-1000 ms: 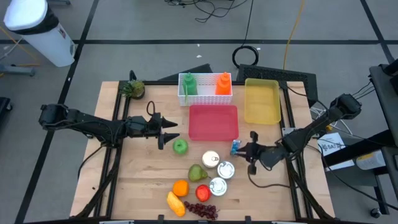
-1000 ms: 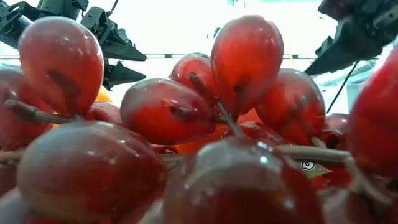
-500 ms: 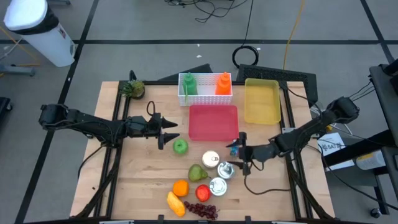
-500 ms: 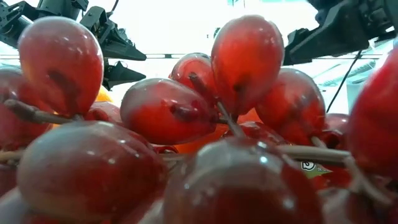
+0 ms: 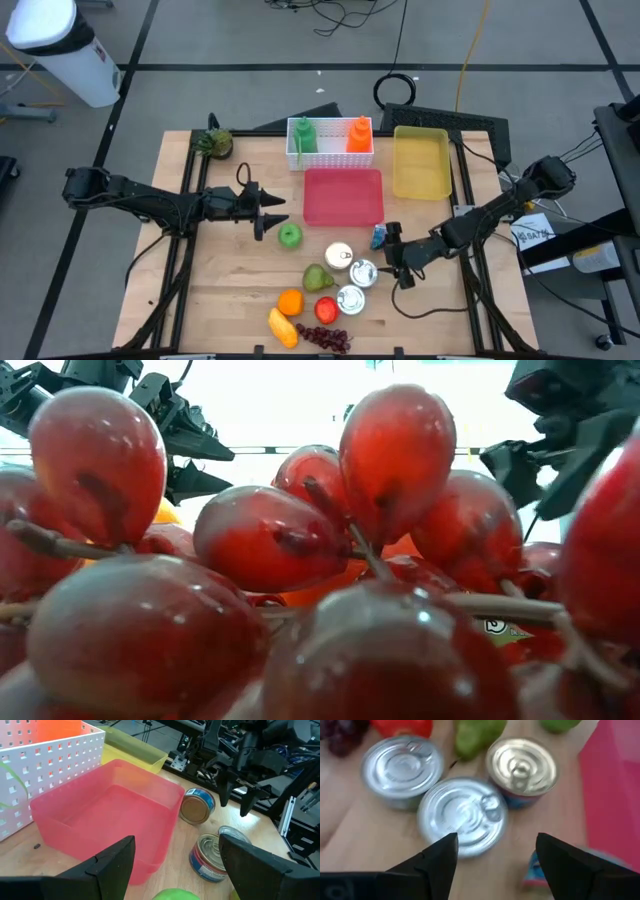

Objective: Pick & Place Food Item
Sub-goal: Put the right blue and pink tuna can into the yellow bin

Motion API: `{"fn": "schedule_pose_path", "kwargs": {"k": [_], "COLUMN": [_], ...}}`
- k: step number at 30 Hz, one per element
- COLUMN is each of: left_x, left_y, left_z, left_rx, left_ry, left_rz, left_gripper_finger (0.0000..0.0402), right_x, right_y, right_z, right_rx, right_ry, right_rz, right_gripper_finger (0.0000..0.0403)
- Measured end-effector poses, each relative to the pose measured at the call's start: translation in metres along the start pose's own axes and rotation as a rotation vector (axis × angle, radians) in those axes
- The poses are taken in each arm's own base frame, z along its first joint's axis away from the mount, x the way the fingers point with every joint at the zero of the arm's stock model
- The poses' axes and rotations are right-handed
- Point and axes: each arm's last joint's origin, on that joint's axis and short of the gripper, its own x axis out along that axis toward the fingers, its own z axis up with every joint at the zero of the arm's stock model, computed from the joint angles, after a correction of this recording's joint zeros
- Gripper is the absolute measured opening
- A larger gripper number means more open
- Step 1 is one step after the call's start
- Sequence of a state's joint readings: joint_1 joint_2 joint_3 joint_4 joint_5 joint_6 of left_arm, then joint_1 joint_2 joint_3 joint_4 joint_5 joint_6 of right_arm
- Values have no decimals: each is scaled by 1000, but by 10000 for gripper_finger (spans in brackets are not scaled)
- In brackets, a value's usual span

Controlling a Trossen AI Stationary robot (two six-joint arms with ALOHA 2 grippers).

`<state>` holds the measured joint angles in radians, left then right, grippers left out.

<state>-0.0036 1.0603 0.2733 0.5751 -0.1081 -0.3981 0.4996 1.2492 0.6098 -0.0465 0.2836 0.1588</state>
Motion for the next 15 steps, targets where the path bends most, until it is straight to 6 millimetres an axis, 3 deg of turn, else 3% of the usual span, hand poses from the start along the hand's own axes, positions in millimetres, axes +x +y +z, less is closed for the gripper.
{"fn": "schedule_pose_path", "kwargs": {"k": [15], "left_x": [0], "left_y": [0], "left_z": [0], "left_rx": [0], "left_ry": [2], "left_rz": [-1], "left_gripper_finger": [301], "right_x": [-16], "right_y": [-7], "right_z": [-30], "right_rx": [184], "right_ry": [274], "right_rz": [-160], "right_gripper_finger": [198]}}
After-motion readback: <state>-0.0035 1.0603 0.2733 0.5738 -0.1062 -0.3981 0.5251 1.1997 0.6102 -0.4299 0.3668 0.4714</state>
